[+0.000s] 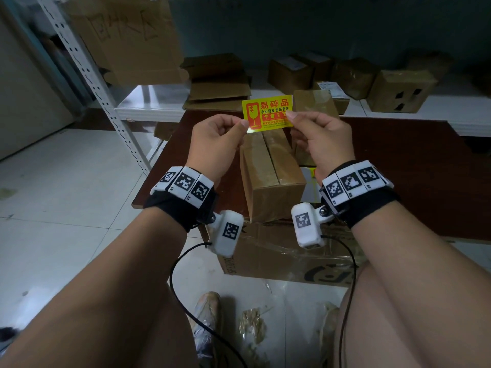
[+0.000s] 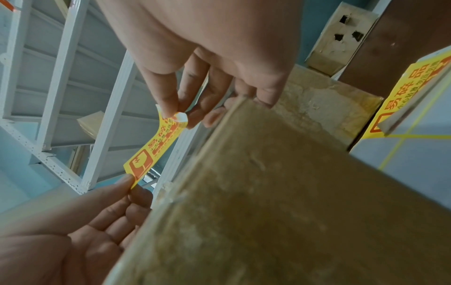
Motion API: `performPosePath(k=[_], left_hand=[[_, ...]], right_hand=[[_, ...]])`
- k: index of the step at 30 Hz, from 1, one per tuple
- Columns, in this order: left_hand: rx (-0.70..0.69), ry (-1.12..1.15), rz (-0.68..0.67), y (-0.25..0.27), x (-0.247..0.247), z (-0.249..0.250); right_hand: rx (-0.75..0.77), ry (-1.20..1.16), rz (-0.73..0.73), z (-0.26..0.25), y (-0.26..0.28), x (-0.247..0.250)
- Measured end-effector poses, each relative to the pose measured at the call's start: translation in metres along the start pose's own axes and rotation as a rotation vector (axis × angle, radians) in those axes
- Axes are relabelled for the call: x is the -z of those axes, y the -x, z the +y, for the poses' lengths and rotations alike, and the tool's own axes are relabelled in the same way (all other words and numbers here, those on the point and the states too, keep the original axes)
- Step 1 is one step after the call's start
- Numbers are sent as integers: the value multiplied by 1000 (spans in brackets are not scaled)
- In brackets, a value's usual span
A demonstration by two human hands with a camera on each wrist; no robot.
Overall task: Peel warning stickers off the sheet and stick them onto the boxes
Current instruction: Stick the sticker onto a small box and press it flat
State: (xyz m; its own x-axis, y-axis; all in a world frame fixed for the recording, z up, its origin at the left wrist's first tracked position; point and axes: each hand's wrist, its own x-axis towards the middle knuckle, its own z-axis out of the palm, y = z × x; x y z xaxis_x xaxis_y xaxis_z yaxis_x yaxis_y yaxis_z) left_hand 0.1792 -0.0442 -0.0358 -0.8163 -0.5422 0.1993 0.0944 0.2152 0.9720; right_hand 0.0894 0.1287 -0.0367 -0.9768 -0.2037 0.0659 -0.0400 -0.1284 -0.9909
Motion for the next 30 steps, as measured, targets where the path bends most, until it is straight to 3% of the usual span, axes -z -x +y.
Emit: performPosePath(k=[7, 15, 30], left_hand=[[34, 7, 22, -7, 1, -1], [188, 8, -34, -12, -1, -3], [461, 69, 61, -19, -2, 3]], right_hand=[[-12, 55, -4, 8, -14, 4], [-88, 40, -63, 8, -27, 7], [-247, 57, -120, 21, -50, 6]])
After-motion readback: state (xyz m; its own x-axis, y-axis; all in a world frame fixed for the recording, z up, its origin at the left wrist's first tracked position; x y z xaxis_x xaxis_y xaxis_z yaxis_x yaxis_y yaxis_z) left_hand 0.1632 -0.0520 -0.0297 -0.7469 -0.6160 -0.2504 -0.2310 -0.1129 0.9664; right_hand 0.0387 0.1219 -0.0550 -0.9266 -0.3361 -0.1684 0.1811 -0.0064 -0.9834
